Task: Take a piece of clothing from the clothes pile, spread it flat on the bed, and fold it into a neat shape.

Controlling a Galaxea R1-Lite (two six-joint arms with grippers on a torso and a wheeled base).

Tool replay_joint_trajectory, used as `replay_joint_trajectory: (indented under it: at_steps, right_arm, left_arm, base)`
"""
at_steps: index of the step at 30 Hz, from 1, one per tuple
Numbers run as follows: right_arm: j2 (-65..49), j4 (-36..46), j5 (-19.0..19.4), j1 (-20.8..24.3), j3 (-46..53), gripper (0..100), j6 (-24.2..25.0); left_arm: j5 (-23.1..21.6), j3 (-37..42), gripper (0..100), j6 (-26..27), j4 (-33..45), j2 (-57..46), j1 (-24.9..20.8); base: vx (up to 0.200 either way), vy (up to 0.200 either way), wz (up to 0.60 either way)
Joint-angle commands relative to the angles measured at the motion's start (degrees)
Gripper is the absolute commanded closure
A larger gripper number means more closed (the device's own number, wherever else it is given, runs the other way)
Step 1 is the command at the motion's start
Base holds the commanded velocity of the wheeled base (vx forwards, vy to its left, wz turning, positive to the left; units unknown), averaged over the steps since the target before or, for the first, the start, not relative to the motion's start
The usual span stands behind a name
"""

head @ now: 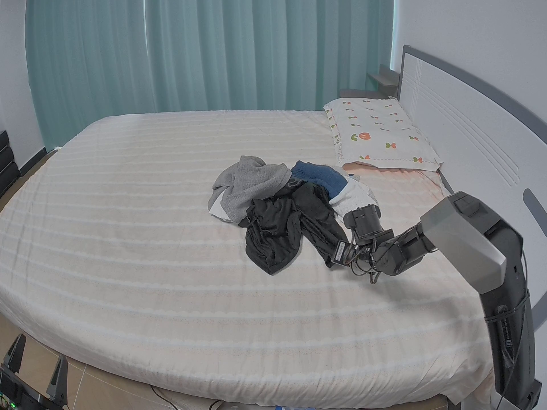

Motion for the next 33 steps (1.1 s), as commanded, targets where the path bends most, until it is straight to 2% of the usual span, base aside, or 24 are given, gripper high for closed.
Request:
replay_joint_trajectory:
  at_steps: [1,4,9,15,19,23,31,33]
  right_arm:
    - [-16.9,-1.7,8.1,0.2,16.6,100,4.8]
    - [-24.7,-6.1,11.5,0.1,27.9,100,7.7]
    - [-35.5,-18.1,15.1,-0.1,42.9,100,8.1]
    - [-47.2,-22.6,18.3,1.3,54.5,100,7.4]
    - [-52.5,-24.1,20.2,1.6,57.6,100,7.7]
    - [-58.3,-24.6,24.2,1.8,60.6,100,7.5]
    - [-63.2,-24.7,24.8,1.9,59.9,100,7.2]
    - [-63.8,-24.9,24.6,3.2,59.8,100,7.2]
  left_arm:
    - [0.0,1.0,0,0.0,0.0,-0.9,0.0]
    - [0.0,1.0,0,0.0,0.0,-0.9,0.0]
    - [0.0,1.0,0,0.0,0.0,-0.9,0.0]
    - [0.0,1.0,0,0.0,0.0,-0.8,0.0]
    - [0.0,1.0,0,0.2,0.0,-0.8,0.0]
    - [-0.3,1.0,0,0.4,-0.1,-0.9,0.0]
    - [-0.4,1.0,0,0.5,-0.3,-1.0,0.0]
    - [-0.4,1.0,0,0.4,-0.3,-1.0,0.0]
  base:
    - [0.0,0.0,0.0]
    - [0.0,0.0,0.0]
    - [0.0,0.0,0.0]
    - [0.0,0.0,0.0]
    - [0.0,0.0,0.0]
    - [0.0,0.0,0.0]
    - [0.0,0.0,0.0]
    - [0.0,0.0,0.0]
